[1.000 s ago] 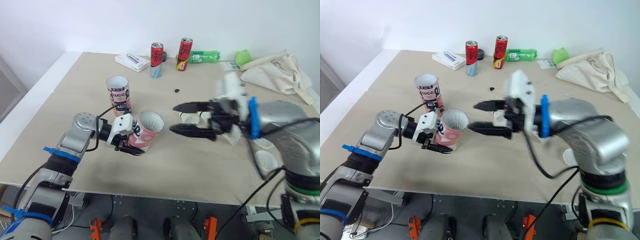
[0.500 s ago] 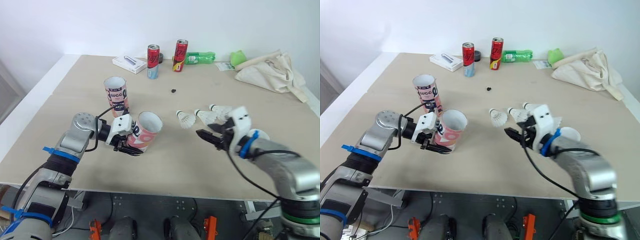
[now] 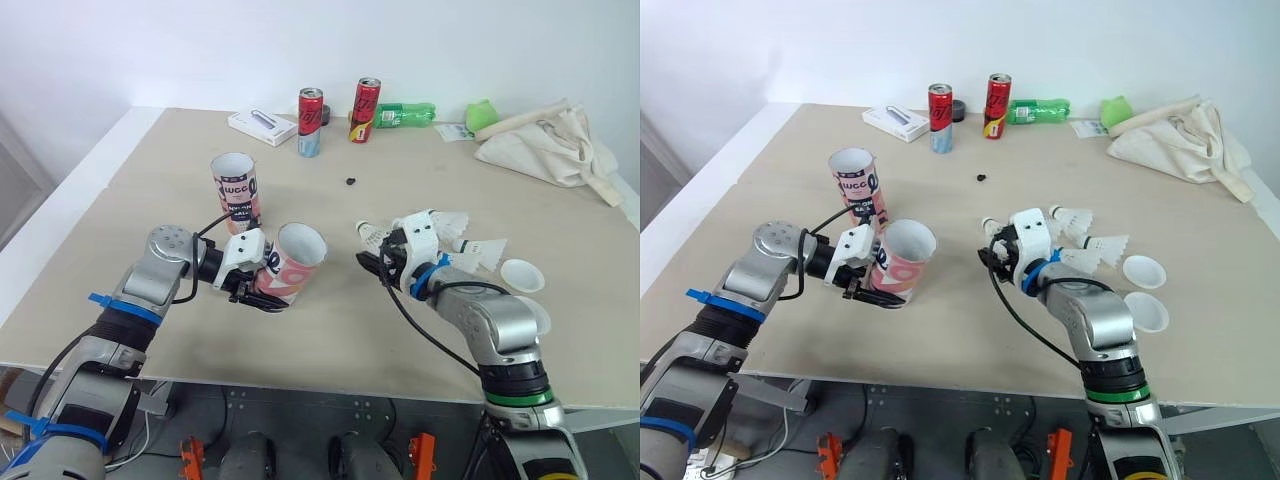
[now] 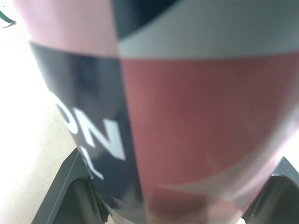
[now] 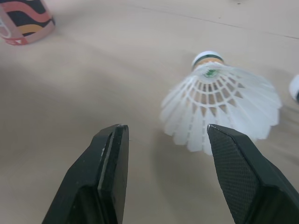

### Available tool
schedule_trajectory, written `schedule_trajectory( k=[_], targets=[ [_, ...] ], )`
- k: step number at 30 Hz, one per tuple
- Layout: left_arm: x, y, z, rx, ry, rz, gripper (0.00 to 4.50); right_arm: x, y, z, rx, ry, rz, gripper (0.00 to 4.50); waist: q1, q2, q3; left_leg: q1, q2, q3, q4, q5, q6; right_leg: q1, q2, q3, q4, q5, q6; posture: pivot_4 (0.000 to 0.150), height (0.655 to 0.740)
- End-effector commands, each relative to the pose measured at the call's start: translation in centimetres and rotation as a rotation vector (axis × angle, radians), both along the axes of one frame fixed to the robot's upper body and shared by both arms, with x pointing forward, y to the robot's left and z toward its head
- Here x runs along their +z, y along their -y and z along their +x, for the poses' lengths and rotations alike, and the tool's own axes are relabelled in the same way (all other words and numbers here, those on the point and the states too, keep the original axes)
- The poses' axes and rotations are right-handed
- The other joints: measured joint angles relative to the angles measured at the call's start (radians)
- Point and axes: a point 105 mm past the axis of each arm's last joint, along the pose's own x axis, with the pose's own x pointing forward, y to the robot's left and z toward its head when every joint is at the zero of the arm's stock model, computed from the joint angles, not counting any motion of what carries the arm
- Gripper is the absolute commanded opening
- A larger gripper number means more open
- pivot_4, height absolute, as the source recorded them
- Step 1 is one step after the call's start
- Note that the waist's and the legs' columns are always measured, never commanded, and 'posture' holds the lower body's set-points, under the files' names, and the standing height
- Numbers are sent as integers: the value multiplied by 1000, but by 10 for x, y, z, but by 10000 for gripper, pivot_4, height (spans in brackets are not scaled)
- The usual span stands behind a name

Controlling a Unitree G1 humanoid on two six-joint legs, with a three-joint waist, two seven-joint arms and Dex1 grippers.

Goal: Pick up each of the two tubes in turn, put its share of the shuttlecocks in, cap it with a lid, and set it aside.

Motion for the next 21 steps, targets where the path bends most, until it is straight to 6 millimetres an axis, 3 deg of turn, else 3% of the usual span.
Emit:
schedule_trajectory(
  k=[1, 11, 12, 13, 17, 21],
  targets=[
    [-6, -2, -2, 7, -15, 19, 27801, 19, -10, 5, 32, 73, 12, 29120, -1, 0, 0, 0, 0, 0, 0, 0, 0, 0, 0, 0, 0, 0, 0, 1500, 7400],
    [-7, -6, -5, 30, -16, 13, 27801, 14, -7, 43, -57, 84, -24, 29120, -7, 0, 0, 1, 0, 1, 0, 0, 0, 0, 0, 0, 0, 1, -1, 1500, 7400],
    [-7, -6, -5, 33, -16, 12, 27801, 12, -6, 45, -63, 86, -38, 24102, -7, 0, 0, 0, 0, 1, 0, 0, 0, 0, 0, 0, 0, 1, -1, 1500, 7400],
    [-7, -6, -5, 36, -16, 10, 27801, 11, -4, 47, -73, 87, -51, 22225, -7, 0, 0, 0, 0, 1, 0, 0, 0, 0, 0, 0, 0, 1, -1, 1500, 7400],
    [-7, -6, -5, 43, -15, 6, 27801, 12, -1, 52, -81, 105, -46, 2921, -7, 0, 0, 0, 0, 1, -1, 0, 0, -1, -1, 0, 0, 1, -1, 1500, 7400],
    [-7, -5, -6, 41, -19, 4, 27801, 25, -5, 49, -45, 142, 3, 1344, -7, 1, 0, 0, 0, 1, -1, 0, 0, -1, -2, 0, 0, 1, -1, 1500, 7400]
  ],
)
